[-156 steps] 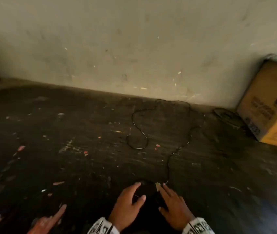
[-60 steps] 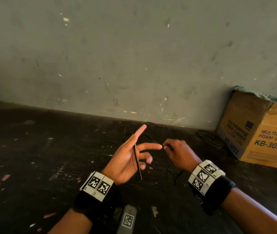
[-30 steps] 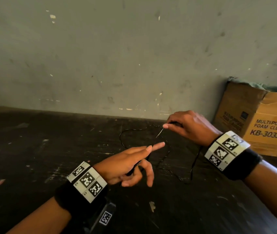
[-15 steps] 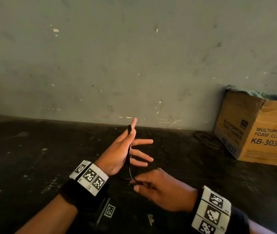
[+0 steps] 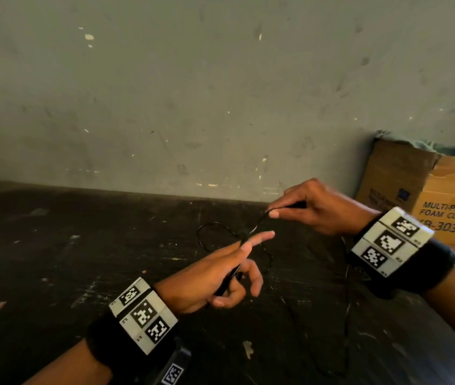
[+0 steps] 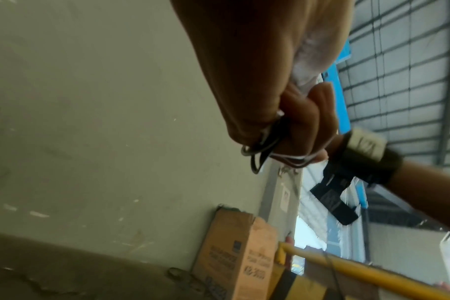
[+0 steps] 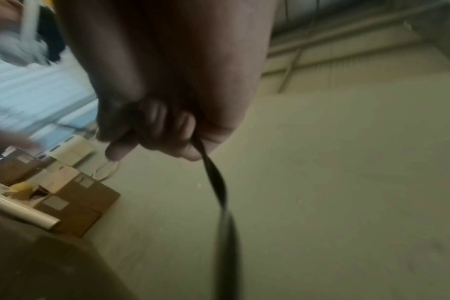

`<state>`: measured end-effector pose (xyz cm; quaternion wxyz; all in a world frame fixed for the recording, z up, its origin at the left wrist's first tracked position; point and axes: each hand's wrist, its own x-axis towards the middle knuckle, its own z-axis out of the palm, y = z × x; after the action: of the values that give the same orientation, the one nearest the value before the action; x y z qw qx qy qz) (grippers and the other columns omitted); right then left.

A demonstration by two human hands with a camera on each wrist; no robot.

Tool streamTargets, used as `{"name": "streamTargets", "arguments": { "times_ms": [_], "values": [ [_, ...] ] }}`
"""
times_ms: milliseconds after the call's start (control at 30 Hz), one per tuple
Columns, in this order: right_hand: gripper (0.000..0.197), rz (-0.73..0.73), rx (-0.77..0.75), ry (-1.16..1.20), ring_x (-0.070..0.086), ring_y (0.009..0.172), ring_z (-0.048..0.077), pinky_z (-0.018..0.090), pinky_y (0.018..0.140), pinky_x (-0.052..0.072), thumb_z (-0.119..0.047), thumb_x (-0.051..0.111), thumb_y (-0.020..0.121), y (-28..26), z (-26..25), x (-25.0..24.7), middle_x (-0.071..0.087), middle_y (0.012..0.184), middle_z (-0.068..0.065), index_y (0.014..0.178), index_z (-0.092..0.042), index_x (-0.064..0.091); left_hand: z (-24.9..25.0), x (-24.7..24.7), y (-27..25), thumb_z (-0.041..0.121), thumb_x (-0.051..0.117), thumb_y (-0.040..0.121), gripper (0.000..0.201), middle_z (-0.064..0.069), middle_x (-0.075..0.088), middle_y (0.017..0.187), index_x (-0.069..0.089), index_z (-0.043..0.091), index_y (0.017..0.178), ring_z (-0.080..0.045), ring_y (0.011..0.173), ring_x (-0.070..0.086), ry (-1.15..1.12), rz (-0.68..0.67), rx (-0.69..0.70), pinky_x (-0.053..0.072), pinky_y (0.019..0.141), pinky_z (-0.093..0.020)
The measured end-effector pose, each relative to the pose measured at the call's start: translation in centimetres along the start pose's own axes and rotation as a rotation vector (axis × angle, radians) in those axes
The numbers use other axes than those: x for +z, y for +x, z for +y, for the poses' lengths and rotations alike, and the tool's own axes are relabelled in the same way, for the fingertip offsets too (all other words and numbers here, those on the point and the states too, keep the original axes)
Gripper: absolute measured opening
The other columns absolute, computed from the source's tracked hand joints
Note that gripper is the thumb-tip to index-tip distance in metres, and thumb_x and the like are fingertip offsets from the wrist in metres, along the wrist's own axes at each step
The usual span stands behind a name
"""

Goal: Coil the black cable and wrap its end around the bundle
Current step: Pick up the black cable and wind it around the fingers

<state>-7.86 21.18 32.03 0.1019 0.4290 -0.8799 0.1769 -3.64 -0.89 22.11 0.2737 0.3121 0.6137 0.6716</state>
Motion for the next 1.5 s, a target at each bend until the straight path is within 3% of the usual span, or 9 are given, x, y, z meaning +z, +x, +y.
{"name": "streamTargets", "arguments": {
  "times_ms": [133, 267, 433, 767, 867, 933, 1200, 1400, 1500],
  "values": [
    [0.02, 0.062, 0.066, 0.205, 0.066, 0.073, -0.001, 0.012, 0.065, 0.051, -0.016, 0.051, 0.094, -1.3, 0.7, 6.2, 0.07, 0.077, -0.021, 0.101, -0.012, 0.069, 1.7, 0.3, 0.4, 0.054, 0.03, 0.09, 0.049, -0.016, 0.066, 0.107, 0.03, 0.053, 0.139, -0.014, 0.047, 0.06, -0.203, -0.01, 0.123, 0.035, 0.027, -0.016],
    [0.017, -0.025, 0.13, 0.294, 0.061, 0.066, 0.003, 0.022, 0.062, 0.052, -0.016, 0.045, 0.097, -2.2, -1.8, 11.2, 0.062, 0.075, -0.007, 0.093, -0.018, 0.062, 2.7, -0.2, 1.4, 0.053, 0.031, 0.089, 0.052, -0.016, 0.061, 0.13, 0.02, 0.056, 0.14, -0.028, 0.077, 0.072, -0.358, 0.113, 0.217, 0.058, 0.044, -0.03],
    [0.022, -0.275, 0.111, 0.25, 0.062, 0.076, 0.011, 0.026, 0.07, 0.052, -0.03, 0.044, 0.097, -2.2, -6.1, 10.9, 0.066, 0.089, 0.004, 0.11, -0.02, 0.059, 2.8, -1.7, 1.6, 0.056, 0.033, 0.083, 0.061, -0.007, 0.054, 0.136, 0.008, 0.06, 0.139, -0.029, 0.09, 0.071, 0.062, 0.361, 0.237, 0.062, 0.06, -0.038],
    [0.018, -0.098, -0.049, -0.112, 0.055, 0.058, -0.007, 0.012, 0.052, 0.039, -0.03, 0.062, 0.086, 0.6, -6.3, -1.3, 0.054, 0.061, -0.019, 0.09, -0.014, 0.071, 0.2, -0.7, -0.6, 0.075, 0.021, 0.082, 0.07, -0.001, 0.061, 0.07, 0.032, 0.036, 0.14, -0.005, 0.036, 0.04, 0.363, 0.063, -0.046, 0.031, 0.036, -0.017],
    [0.029, -0.01, -0.036, -0.081, 0.067, 0.068, 0.009, 0.033, 0.062, 0.055, -0.037, 0.057, 0.085, 0.8, -4.1, -1.9, 0.072, 0.078, -0.003, 0.094, -0.014, 0.072, 0.9, 0.4, -1.3, 0.063, 0.022, 0.089, 0.052, -0.007, 0.057, 0.072, 0.015, 0.059, 0.14, -0.006, 0.037, 0.036, 0.282, 0.006, 0.008, 0.029, 0.037, -0.018],
    [0.03, 0.036, -0.002, -0.032, 0.069, 0.074, 0.022, 0.047, 0.066, 0.055, -0.036, 0.054, 0.087, 0.2, -2.7, -0.1, 0.073, 0.085, 0.008, 0.098, -0.012, 0.071, 1.7, 0.9, -1.5, 0.067, 0.029, 0.088, 0.064, -0.007, 0.06, 0.073, 0.018, 0.043, 0.146, -0.005, 0.035, 0.04, 0.166, -0.035, 0.056, 0.028, 0.033, -0.015],
    [0.021, -0.184, 0.171, 0.301, 0.06, 0.068, 0.005, 0.024, 0.063, 0.05, -0.023, 0.045, 0.097, -2.1, -5.5, 9.6, 0.061, 0.08, -0.008, 0.114, -0.02, 0.058, 5.7, -0.1, 0.1, 0.056, 0.027, 0.088, 0.054, -0.013, 0.061, 0.132, 0.015, 0.058, 0.14, -0.03, 0.089, 0.072, -0.267, 0.138, 0.285, 0.061, 0.052, -0.035],
    [0.023, -0.376, 0.208, 0.343, 0.054, 0.059, -0.003, 0.019, 0.062, 0.045, -0.028, 0.051, 0.095, -1.0, -7.9, 6.8, 0.058, 0.074, -0.011, 0.111, -0.015, 0.062, 3.7, -1.4, 1.1, 0.061, 0.025, 0.083, 0.055, -0.002, 0.05, 0.14, 0.004, 0.065, 0.134, -0.021, 0.102, 0.068, 0.398, 0.343, 0.21, 0.06, 0.067, -0.038],
    [0.018, -0.378, 0.144, 0.305, 0.063, 0.071, 0.011, 0.036, 0.076, 0.054, -0.023, 0.055, 0.093, -0.5, -7.9, 3.5, 0.071, 0.081, -0.005, 0.095, -0.01, 0.068, 1.9, -1.8, 1.3, 0.059, 0.02, 0.086, 0.063, 0.002, 0.072, 0.091, 0.013, 0.043, 0.146, -0.012, 0.062, 0.069, 0.587, 0.217, 0.005, 0.052, 0.047, -0.023]
  ]
}}
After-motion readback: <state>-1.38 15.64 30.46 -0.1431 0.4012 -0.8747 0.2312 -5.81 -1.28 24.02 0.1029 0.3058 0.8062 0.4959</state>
